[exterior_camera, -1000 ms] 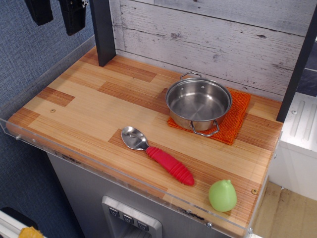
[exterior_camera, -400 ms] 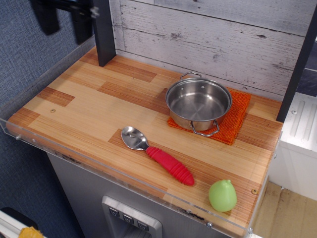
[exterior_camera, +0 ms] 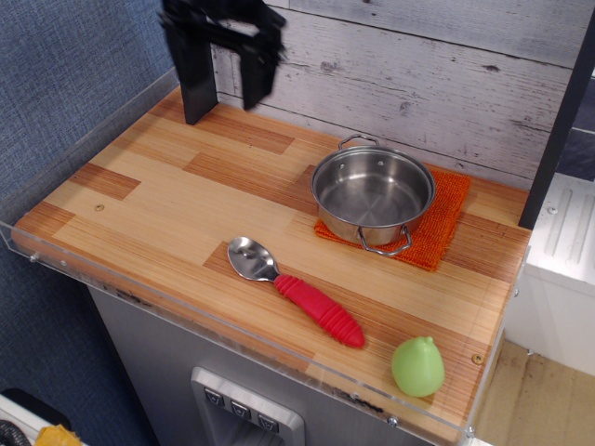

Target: Put the pan on the lower left corner of the table

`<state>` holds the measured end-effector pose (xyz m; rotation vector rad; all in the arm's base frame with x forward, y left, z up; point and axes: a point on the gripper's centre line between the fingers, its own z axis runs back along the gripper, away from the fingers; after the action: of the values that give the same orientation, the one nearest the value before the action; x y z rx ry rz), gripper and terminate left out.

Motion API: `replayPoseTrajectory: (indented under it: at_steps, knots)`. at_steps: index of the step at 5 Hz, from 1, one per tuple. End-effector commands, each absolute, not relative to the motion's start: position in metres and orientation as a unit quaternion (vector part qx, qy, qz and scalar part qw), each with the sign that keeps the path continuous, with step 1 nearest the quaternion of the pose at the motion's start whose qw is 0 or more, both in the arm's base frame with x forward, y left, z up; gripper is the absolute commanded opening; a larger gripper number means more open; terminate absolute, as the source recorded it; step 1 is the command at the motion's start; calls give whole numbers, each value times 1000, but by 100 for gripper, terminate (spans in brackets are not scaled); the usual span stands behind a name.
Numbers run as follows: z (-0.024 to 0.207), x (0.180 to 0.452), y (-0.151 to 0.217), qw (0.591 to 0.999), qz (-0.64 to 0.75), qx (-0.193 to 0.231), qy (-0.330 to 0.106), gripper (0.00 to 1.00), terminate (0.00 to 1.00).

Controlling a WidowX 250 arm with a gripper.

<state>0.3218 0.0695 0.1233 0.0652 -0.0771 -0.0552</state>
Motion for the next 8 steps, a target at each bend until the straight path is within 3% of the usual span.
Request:
replayPoseTrajectory:
  at_steps: [1, 4, 6, 7, 8]
  knots:
    - [98, 347, 30, 997, -25, 46, -53, 100, 0]
    - [53, 356, 26, 999, -9, 34, -40, 100, 0]
    - [43, 355, 29, 999, -10, 29, -36, 100, 0]
    - [42, 355, 28, 999, -9, 27, -43, 0, 0]
    - [44, 356, 23, 998, -10, 22, -52, 0, 0]
